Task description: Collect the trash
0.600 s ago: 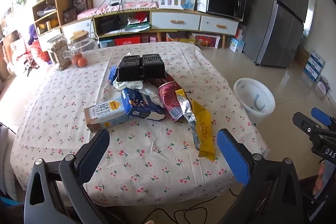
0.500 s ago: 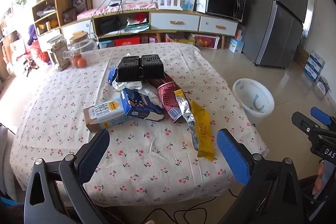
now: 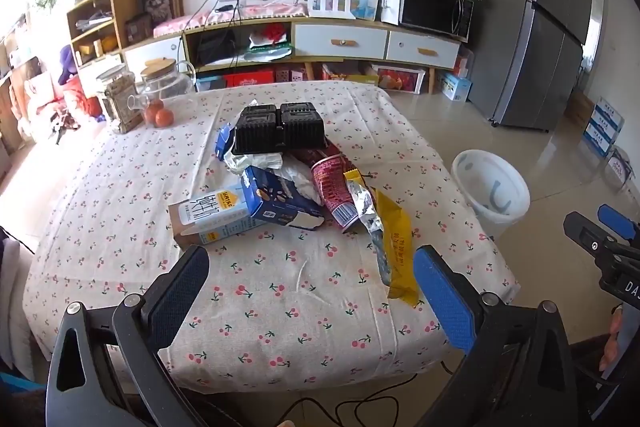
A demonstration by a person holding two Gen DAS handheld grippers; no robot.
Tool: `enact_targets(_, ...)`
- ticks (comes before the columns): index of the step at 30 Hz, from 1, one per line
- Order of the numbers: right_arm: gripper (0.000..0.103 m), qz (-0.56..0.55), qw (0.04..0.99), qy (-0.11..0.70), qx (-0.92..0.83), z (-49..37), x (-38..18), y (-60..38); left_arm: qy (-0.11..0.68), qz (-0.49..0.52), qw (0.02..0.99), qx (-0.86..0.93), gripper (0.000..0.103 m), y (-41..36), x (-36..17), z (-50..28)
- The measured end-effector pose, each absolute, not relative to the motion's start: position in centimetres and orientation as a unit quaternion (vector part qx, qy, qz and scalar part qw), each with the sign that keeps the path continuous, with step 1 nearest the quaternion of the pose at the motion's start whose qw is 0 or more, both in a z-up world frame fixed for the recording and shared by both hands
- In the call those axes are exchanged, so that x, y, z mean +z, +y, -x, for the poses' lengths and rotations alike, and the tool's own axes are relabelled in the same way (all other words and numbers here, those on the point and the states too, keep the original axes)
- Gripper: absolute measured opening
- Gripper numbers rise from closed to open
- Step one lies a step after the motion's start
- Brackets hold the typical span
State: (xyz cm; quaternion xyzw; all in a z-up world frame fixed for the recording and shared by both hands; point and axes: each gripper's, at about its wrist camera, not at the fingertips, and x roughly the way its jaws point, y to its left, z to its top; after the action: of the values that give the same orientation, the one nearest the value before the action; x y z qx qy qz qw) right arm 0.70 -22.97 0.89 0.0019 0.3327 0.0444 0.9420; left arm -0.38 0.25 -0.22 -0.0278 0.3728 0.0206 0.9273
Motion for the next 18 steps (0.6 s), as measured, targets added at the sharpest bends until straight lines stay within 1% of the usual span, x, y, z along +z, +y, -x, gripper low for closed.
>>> enact_targets(18, 0.103, 0.012, 0.943, 0.33, 0.045, -0.36, 0.64, -22.32, 0.361, 0.026, 0.932, 0.031, 0.103, 0.52, -0.26, 0.47)
